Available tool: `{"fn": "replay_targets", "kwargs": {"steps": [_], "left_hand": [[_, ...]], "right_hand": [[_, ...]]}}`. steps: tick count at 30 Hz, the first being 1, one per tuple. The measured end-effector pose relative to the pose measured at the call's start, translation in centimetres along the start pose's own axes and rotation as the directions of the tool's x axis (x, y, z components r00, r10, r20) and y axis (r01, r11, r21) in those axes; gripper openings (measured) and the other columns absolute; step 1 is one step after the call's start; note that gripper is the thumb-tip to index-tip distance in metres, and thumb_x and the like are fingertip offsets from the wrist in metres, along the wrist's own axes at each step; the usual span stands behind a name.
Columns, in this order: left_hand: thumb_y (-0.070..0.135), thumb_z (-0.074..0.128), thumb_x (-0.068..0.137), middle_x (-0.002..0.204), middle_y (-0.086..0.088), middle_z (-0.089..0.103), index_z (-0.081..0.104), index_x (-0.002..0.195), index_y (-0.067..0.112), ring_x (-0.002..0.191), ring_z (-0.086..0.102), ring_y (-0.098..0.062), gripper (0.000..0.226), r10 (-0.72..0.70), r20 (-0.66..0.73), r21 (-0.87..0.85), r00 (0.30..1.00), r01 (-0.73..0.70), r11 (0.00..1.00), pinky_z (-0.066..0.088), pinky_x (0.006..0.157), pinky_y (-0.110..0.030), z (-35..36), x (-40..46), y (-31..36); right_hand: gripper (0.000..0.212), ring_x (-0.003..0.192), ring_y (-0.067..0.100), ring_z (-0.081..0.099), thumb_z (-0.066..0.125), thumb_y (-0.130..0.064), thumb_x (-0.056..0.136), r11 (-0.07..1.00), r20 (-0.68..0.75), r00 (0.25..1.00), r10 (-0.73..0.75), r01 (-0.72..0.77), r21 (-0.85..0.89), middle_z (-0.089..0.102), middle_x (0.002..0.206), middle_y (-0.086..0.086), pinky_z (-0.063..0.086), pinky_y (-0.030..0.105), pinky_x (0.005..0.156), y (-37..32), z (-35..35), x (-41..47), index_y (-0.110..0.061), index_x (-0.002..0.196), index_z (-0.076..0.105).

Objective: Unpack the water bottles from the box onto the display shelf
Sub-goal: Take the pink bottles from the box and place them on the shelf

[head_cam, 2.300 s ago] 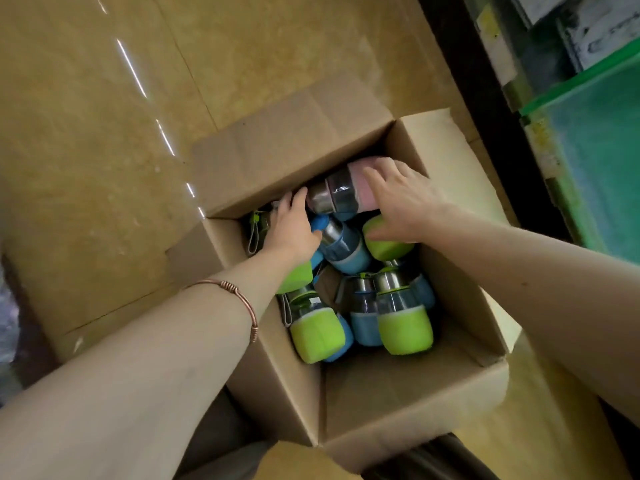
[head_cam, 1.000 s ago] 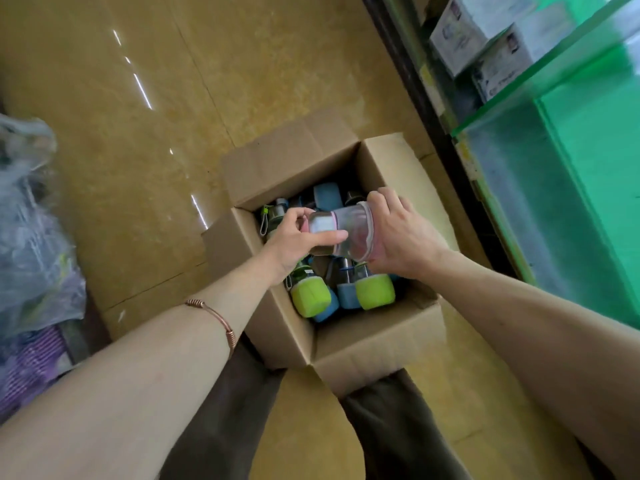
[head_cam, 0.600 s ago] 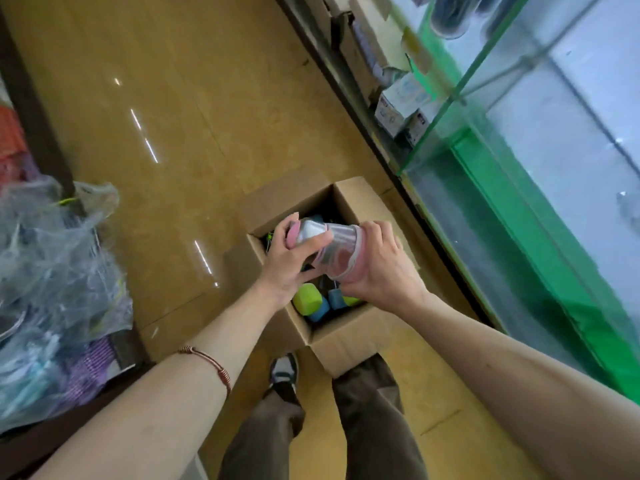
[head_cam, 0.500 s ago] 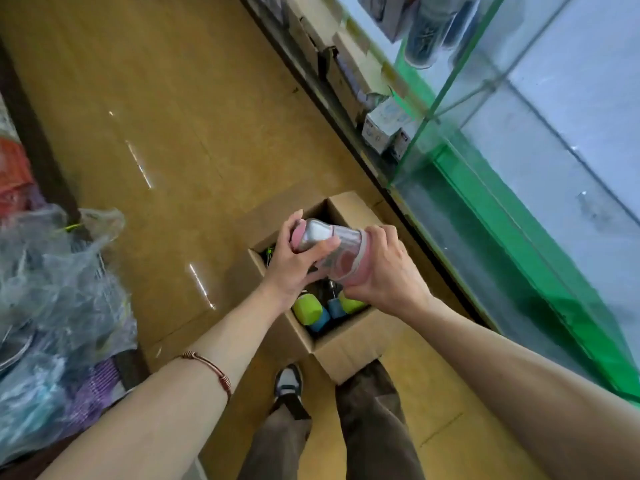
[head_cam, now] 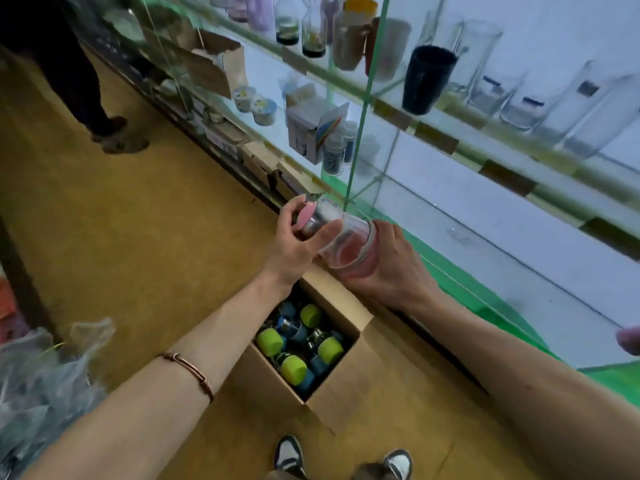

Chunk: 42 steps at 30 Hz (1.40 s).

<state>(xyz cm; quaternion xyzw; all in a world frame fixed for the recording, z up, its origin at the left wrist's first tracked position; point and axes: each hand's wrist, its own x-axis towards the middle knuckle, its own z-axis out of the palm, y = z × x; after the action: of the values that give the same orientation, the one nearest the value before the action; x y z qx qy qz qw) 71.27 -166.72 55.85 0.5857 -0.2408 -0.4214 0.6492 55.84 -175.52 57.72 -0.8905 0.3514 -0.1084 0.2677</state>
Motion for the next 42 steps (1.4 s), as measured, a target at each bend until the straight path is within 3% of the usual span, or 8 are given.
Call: {"fn": "replay_targets", "kwargs": {"steps": [6, 11, 15, 19, 26, 34, 39, 42], "left_hand": [[0.060, 0.086, 0.038, 0.116, -0.004, 0.065, 0.045, 0.116, 0.042, 0.101, 0.067, -0.017, 0.089, 0.104, 0.132, 0.029, 0.986, -0.109, 0.994, 0.056, 0.080, -0.035, 7.0, -1.6, 6.7], [0.044, 0.086, 0.055, 0.114, -0.013, 0.066, 0.048, 0.126, 0.027, 0.100, 0.068, -0.024, 0.083, 0.226, 0.188, 0.018, 0.956, -0.233, 0.972, 0.056, 0.068, -0.030, 14.3, -3.2, 10.9], [0.041, 0.080, 0.059, 0.116, -0.013, 0.064, 0.050, 0.120, 0.033, 0.102, 0.067, -0.023, 0.068, 0.299, 0.210, -0.015, 0.931, -0.303, 0.953, 0.056, 0.073, -0.032, 18.9, -4.1, 12.8], [0.027, 0.077, 0.074, 0.116, -0.012, 0.065, 0.048, 0.132, 0.020, 0.101, 0.067, -0.023, 0.066, 0.371, 0.238, -0.043, 0.898, -0.372, 0.927, 0.056, 0.073, -0.032, 22.8, -4.9, 14.8], [0.031, 0.077, 0.070, 0.117, -0.013, 0.064, 0.043, 0.133, 0.018, 0.101, 0.068, -0.027, 0.073, 0.461, 0.198, -0.063, 0.865, -0.458, 0.887, 0.058, 0.074, -0.038, 28.8, -3.9, 20.3], [0.043, 0.078, 0.070, 0.116, -0.015, 0.066, 0.047, 0.131, 0.014, 0.101, 0.068, -0.028, 0.074, 0.527, 0.287, -0.090, 0.800, -0.525, 0.846, 0.056, 0.083, -0.042, 33.9, 3.1, 25.5], [0.037, 0.071, 0.075, 0.112, -0.014, 0.066, 0.054, 0.124, 0.011, 0.101, 0.067, -0.026, 0.058, 0.549, 0.313, -0.101, 0.775, -0.548, 0.831, 0.056, 0.078, -0.033, 35.7, 9.0, 27.5], [0.034, 0.070, 0.079, 0.100, -0.009, 0.070, 0.061, 0.111, 0.012, 0.094, 0.069, -0.021, 0.041, 0.540, 0.319, -0.051, 0.778, -0.555, 0.830, 0.056, 0.076, -0.030, 36.1, 12.3, 28.9]], "right_hand": [[0.085, 0.096, 0.012, 0.046, 0.081, -0.049, 0.059, 1.000, -0.129, 0.992, -0.012, 0.010, -0.023, 0.043, 0.109, -0.005, 0.037, 0.024, 0.078, 0.3, -9.8, -3.0, -0.020, 0.128, 0.039], [0.083, 0.095, 0.013, 0.047, 0.082, -0.047, 0.058, 0.999, -0.238, 0.970, -0.043, 0.036, -0.035, 0.048, 0.111, -0.004, 0.036, 0.024, 0.076, 1.9, -17.2, -5.5, -0.021, 0.127, 0.042], [0.088, 0.099, 0.016, 0.050, 0.082, -0.050, 0.057, 0.994, -0.263, 0.961, -0.082, 0.060, -0.089, 0.050, 0.117, -0.001, 0.039, 0.026, 0.078, 3.4, -22.6, -6.8, -0.021, 0.130, 0.041], [0.087, 0.096, 0.014, 0.047, 0.082, -0.050, 0.058, 0.986, -0.308, 0.941, -0.138, 0.100, -0.135, 0.050, 0.116, -0.002, 0.037, 0.026, 0.077, 4.1, -27.3, -7.9, -0.022, 0.129, 0.042], [0.082, 0.100, 0.015, 0.049, 0.081, -0.049, 0.058, 0.981, -0.400, 0.899, -0.176, 0.125, -0.150, 0.044, 0.116, -0.004, 0.040, 0.028, 0.076, 4.4, -35.3, -7.9, -0.021, 0.126, 0.043], [0.081, 0.095, 0.012, 0.044, 0.079, -0.044, 0.064, 0.973, -0.454, 0.872, -0.184, 0.095, -0.212, 0.045, 0.116, -0.005, 0.036, 0.025, 0.075, 5.0, -43.1, -3.7, -0.026, 0.130, 0.036], [0.080, 0.099, 0.016, 0.046, 0.078, -0.047, 0.064, 0.977, -0.484, 0.868, -0.110, 0.005, -0.214, 0.047, 0.119, -0.001, 0.036, 0.027, 0.078, 5.8, -45.1, 1.4, -0.022, 0.129, 0.039], [0.066, 0.092, 0.023, 0.054, 0.078, -0.042, 0.066, 0.989, -0.511, 0.859, -0.035, -0.044, -0.142, 0.056, 0.110, 0.006, 0.041, 0.030, 0.068, 5.9, -45.2, 4.3, -0.014, 0.119, 0.050]]}}
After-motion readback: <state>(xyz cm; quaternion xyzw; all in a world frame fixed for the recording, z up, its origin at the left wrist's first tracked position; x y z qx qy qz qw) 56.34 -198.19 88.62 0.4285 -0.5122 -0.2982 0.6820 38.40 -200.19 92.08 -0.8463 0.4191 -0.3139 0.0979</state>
